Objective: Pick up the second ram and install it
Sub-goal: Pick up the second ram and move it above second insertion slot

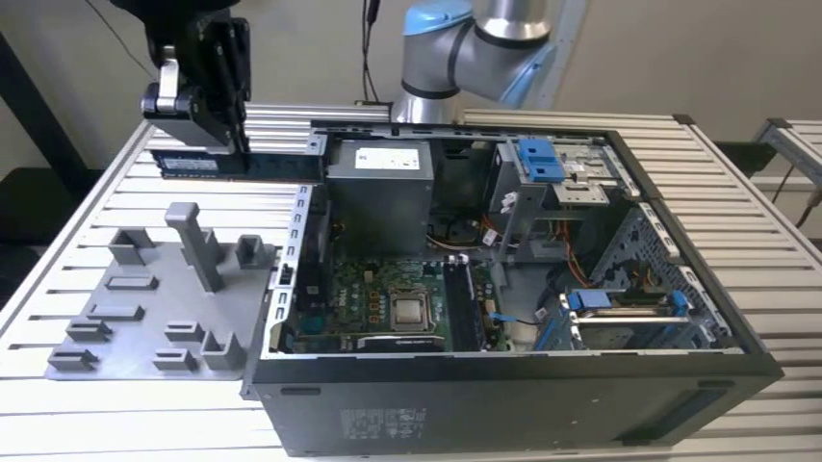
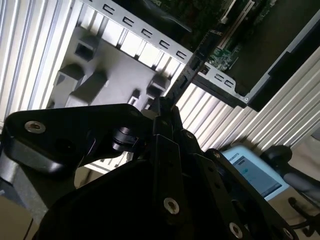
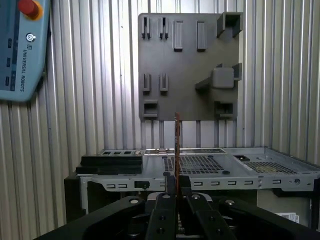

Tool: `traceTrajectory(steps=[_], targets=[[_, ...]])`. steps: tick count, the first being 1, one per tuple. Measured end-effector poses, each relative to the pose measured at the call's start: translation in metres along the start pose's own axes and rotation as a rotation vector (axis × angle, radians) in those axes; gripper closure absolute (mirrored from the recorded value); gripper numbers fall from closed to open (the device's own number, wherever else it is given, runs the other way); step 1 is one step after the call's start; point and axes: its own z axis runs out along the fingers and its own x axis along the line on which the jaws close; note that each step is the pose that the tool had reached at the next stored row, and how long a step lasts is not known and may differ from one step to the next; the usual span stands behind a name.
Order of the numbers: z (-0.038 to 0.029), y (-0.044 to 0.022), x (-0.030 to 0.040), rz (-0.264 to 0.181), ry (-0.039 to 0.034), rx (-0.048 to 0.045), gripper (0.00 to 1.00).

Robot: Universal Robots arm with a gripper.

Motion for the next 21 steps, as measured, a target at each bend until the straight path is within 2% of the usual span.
traceTrajectory(steps=[8, 14, 21], targets=[[0.0002, -0.0281, -0.0011, 0.0, 0.0002, -0.0083, 0.86], [0.0003, -0.0458, -0.0018, 0.0, 0.0004, -0.0125, 0.86], [0.0005, -0.0694, -0.0027, 0.0, 0.0007, -0.0183, 0.86]])
